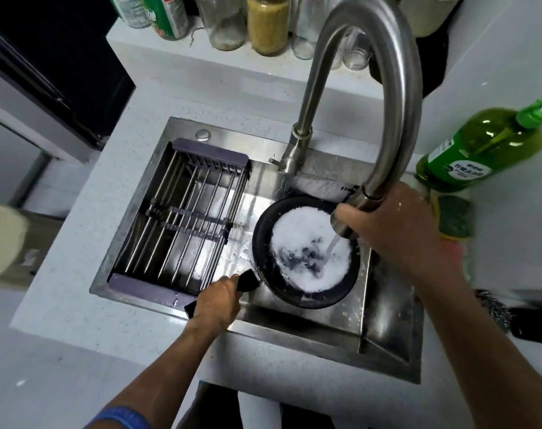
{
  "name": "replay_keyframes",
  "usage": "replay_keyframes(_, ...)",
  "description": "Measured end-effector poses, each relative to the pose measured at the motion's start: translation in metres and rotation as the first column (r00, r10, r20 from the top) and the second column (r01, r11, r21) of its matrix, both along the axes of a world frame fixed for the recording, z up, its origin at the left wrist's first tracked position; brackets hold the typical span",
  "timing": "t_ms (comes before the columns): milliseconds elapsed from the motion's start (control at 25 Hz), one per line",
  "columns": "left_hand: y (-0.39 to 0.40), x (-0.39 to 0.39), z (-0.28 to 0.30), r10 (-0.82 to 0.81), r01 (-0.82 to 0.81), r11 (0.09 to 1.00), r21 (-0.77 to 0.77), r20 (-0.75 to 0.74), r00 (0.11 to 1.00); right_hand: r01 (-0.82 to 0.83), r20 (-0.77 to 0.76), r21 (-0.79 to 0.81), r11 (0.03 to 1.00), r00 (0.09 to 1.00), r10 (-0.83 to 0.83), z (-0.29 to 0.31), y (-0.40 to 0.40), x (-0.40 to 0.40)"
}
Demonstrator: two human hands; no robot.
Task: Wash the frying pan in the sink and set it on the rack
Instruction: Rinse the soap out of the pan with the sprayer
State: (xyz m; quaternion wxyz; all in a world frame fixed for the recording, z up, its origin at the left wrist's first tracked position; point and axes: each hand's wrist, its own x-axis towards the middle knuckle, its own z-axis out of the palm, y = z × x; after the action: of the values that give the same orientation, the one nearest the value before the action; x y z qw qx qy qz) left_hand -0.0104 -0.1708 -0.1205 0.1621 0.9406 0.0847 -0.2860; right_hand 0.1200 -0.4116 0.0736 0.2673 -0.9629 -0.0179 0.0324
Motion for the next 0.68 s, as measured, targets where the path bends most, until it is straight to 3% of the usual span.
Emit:
replay_keyframes(120,0.009,0.006,-0.006,-0.047,0.046,0.999,-0.017,-0.046,0.998,-0.059,-0.206,-0.066,0.996,0.978,0.044,-0.033,-0.010,-0.009)
replay_keyframes(280,0.015,0.008,-0.014,-0.096,0.094,0.995,-0.045,-0.058,0.994,-0.011,-0.434,-0.069,0.998,0.901,-0.020,-0.090,-0.023,-0.042)
replay_keyframes(440,0.016,0.005,-0.015,-0.108,0.108,0.994,-0.033,-0.013,0.994,0.008,-0.456,-0.008,1.000,0.890,-0.011,-0.112,-0.010,-0.045)
replay_keyframes(680,0.016,0.005,-0.013,-0.096,0.095,0.994,-0.052,-0.006,0.995,0.134,-0.555,0.231,0.964,0.832,0.017,-0.126,0.026,-0.031)
